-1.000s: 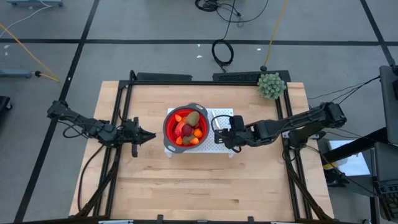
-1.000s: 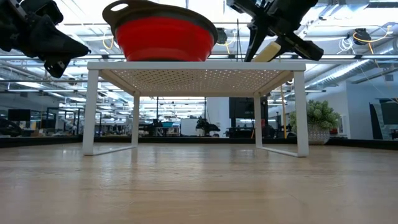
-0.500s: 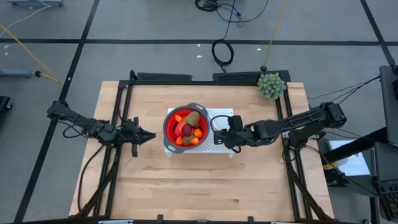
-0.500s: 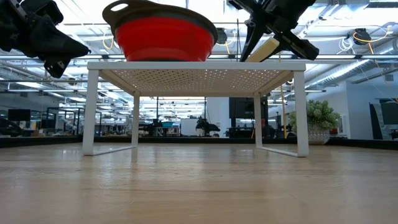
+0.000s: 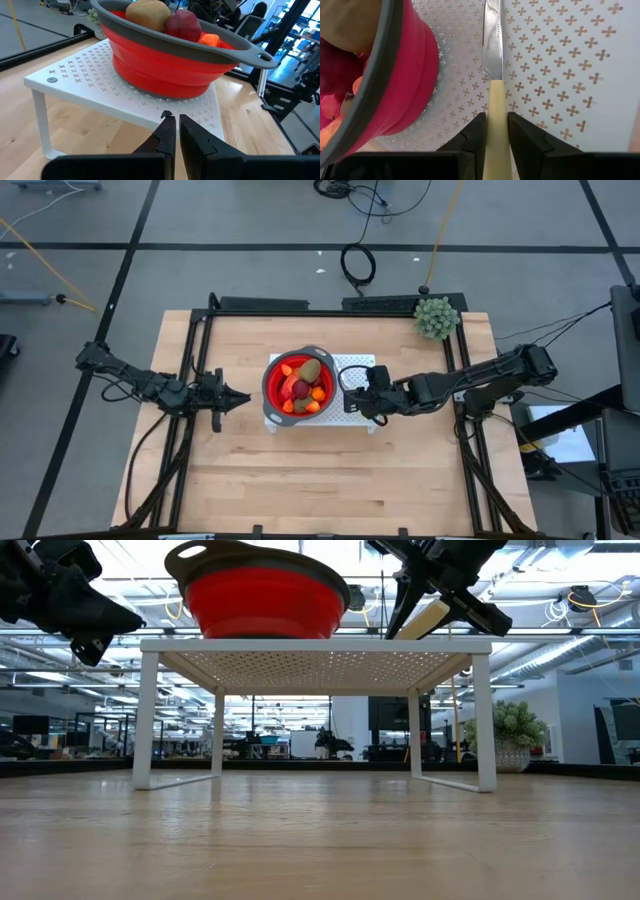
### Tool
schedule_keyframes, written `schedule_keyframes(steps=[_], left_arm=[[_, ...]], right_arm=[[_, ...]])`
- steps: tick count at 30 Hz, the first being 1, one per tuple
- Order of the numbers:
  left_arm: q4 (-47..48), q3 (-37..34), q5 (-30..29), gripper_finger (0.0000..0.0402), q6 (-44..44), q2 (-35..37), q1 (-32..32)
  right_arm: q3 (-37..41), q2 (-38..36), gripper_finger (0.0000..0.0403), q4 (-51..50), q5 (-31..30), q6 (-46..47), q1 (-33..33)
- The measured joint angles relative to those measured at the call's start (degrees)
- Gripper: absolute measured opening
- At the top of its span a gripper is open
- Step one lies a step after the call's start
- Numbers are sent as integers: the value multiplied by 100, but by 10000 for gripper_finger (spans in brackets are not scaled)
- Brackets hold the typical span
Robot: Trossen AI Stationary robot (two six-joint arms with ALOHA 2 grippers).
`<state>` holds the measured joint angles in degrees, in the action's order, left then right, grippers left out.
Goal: Pick & Place Fruit
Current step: Put the knife on the shelf
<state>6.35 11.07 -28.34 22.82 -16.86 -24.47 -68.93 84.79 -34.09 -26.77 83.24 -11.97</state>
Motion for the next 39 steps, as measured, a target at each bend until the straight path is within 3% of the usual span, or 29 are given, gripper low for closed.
schedule_keyframes(steps=[6, 19, 29, 39], left_arm=[[4, 0, -2, 21, -1, 0, 0], [119, -2, -2, 21, 54, 0, 0], [162, -2, -2, 21, 172, 0, 0], [148, -2, -4, 21, 181, 0, -2]], right_arm=[[0, -2, 80, 2, -25, -2, 2], [0, -2, 144, 2, -13, -76, 2], [-4, -168, 148, 314, 151, -1138, -11], [-9, -968, 147, -178, 607, -2528, -103]])
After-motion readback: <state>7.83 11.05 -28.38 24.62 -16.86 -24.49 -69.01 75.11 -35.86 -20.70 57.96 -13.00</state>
